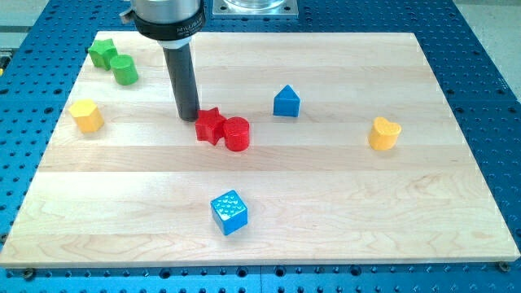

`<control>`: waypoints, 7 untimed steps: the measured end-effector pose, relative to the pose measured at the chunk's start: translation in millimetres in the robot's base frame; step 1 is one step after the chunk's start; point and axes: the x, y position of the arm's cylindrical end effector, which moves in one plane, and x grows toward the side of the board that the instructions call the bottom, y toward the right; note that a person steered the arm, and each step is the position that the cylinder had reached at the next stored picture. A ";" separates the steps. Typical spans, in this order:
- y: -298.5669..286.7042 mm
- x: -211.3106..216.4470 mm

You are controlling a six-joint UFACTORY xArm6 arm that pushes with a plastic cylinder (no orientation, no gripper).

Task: Slide the red star to the left of the red circle

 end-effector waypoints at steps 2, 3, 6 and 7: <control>0.1 0.0; 0.3 0.0; 13.0 0.0; -30.3 -0.4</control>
